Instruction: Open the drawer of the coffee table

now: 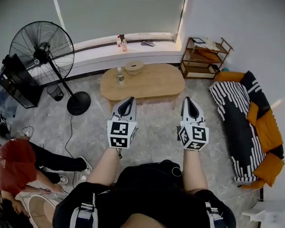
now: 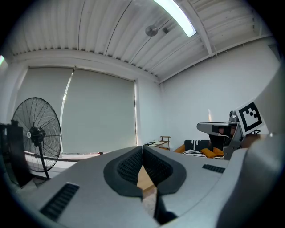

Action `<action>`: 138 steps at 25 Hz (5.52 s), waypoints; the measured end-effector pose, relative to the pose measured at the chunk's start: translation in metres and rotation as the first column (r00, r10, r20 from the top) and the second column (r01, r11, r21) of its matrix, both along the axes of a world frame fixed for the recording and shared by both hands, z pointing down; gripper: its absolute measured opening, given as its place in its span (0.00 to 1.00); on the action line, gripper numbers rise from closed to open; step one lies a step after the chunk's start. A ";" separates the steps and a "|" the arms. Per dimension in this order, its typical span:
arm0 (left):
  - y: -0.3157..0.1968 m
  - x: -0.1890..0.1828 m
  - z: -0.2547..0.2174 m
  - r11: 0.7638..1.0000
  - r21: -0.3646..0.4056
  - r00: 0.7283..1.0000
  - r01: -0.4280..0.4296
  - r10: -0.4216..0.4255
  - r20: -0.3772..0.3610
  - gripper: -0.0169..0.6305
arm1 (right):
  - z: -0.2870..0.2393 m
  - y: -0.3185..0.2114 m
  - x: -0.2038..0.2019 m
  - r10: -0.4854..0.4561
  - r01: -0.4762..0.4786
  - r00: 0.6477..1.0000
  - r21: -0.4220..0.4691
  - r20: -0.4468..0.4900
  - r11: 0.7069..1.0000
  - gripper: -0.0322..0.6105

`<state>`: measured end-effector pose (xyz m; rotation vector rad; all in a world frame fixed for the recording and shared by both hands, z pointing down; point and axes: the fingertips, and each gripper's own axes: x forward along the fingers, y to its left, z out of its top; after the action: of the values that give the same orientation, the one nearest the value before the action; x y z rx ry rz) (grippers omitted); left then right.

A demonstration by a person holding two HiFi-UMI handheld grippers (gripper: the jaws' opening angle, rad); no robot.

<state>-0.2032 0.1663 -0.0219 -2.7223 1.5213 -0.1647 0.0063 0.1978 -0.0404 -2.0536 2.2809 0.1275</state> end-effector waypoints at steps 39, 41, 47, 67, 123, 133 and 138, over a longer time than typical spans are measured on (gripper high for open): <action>-0.502 0.218 0.060 0.982 -0.112 0.988 0.151 -0.149 0.030 0.06 | 0.071 -0.537 0.251 -0.121 0.120 0.993 -0.140 0.004 0.983 0.08; -0.515 0.213 0.069 0.974 -0.144 0.984 0.176 -0.176 0.014 0.06 | 0.077 -0.553 0.251 -0.132 0.131 0.991 -0.157 0.007 0.979 0.08; -0.536 0.202 0.092 0.958 -0.203 0.979 0.205 -0.199 0.049 0.06 | 0.094 -0.582 0.254 -0.151 0.153 0.988 -0.191 0.025 0.970 0.08; -0.509 0.161 0.224 0.898 -0.375 0.973 0.230 -0.220 0.068 0.06 | 0.222 -0.578 0.226 -0.240 0.215 0.971 -0.379 -0.020 0.900 0.08; -0.452 0.182 0.844 0.912 -0.359 0.666 -0.200 -0.143 -0.732 0.40 | 0.797 -0.485 0.330 -0.258 0.189 0.958 -0.402 -0.124 0.896 0.31; -0.508 0.175 0.886 0.904 -0.362 0.445 -0.228 -0.234 -0.864 0.44 | 0.808 -0.538 0.338 -0.315 0.258 0.947 -0.447 -0.059 0.857 0.43; -0.529 0.182 0.896 0.911 -0.346 0.452 -0.223 -0.218 -0.865 0.45 | 0.819 -0.562 0.340 -0.353 0.298 0.935 -0.471 -0.029 0.830 0.44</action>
<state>-0.0208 -0.3631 0.8743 -3.3517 1.7627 1.3851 0.3466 -0.3646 0.7785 -1.8151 2.9279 -0.3628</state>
